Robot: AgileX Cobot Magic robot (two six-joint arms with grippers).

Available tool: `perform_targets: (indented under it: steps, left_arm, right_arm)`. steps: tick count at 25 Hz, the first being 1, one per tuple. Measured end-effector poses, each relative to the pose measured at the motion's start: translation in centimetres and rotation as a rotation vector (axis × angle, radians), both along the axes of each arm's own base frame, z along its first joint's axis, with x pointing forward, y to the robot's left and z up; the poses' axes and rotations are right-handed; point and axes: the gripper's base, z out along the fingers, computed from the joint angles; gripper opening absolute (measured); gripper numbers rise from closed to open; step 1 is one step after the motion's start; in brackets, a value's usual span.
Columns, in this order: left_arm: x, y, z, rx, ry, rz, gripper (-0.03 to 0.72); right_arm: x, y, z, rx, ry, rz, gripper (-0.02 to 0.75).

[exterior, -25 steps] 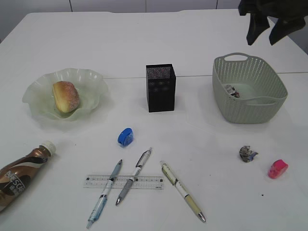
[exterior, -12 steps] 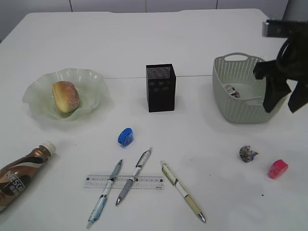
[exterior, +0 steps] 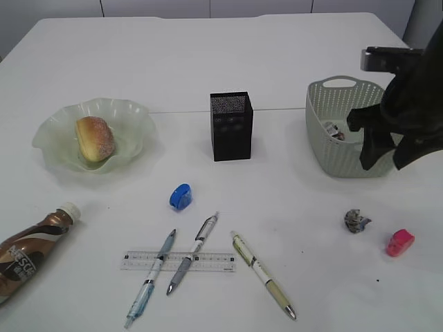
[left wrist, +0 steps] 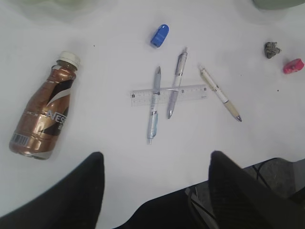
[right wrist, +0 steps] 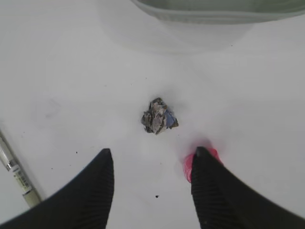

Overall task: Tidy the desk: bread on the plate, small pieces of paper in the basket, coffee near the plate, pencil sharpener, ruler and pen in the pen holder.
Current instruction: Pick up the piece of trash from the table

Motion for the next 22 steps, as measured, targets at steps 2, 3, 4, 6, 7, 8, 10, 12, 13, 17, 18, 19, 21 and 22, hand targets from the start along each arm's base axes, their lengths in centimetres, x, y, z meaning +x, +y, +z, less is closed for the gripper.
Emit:
perform_targets:
  steps: [2,3,4,6,7,8,10,12,13,17,18,19,21,22]
  left_arm:
    - [0.0,0.0,0.0,-0.002,0.0,0.0,0.498]
    - [0.0,0.0,0.0,-0.002,0.0,0.0,0.498]
    - [0.0,0.0,0.0,-0.002,0.0,0.0,0.498]
    - [0.0,0.0,0.0,-0.002,0.0,0.0,0.498]
    - [0.0,0.0,0.0,-0.002,0.001,-0.001,0.498]
    - [0.0,0.0,0.0,-0.002,0.001,-0.001,0.498]
    - [0.0,0.0,0.0,-0.002,0.001,-0.001,0.498]
    - [0.0,0.0,0.0,-0.002,0.001,-0.001,0.498]
    - [0.0,0.0,0.0,-0.002,0.001,-0.001,0.498]
    - [0.0,0.0,0.0,-0.002,0.001,-0.001,0.498]
    - [0.0,0.0,0.0,-0.002,0.001,-0.001,0.498]
    - [0.0,0.0,0.0,-0.002,0.001,-0.001,0.497]
    - [0.0,0.0,0.0,-0.002,0.001,-0.001,0.498]
    - [0.0,0.0,0.0,-0.002,0.001,-0.001,0.497]
  right_arm:
    - [0.4,0.0,-1.4,-0.005,0.04,0.002,0.416]
    - [0.6,0.1,-2.1,-0.007,0.06,0.002,0.416]
    - [0.8,0.1,-2.6,-0.009,0.074,0.002,0.415]
    - [1.1,0.1,-3.6,-0.012,0.094,0.004,0.415]
    - [1.3,0.1,-4.0,-0.012,0.096,0.003,0.415]
    - [1.4,0.2,-4.3,-0.013,0.099,0.005,0.415]
    - [1.7,0.2,-5.0,-0.014,0.104,0.006,0.415]
    - [1.9,0.2,-5.9,-0.016,0.118,0.005,0.415]
    - [2.0,0.2,-6.3,-0.017,0.129,0.005,0.416]
    - [2.2,0.2,-7.6,-0.021,0.158,0.005,0.424]
    - [2.3,0.2,-7.8,-0.021,0.16,0.005,0.434]
    - [2.3,0.2,-8.0,-0.021,0.161,0.005,0.443]
    - [2.5,0.3,-8.3,-0.021,0.16,0.004,0.459]
    - [2.5,0.3,-8.5,-0.022,0.165,0.004,0.463]
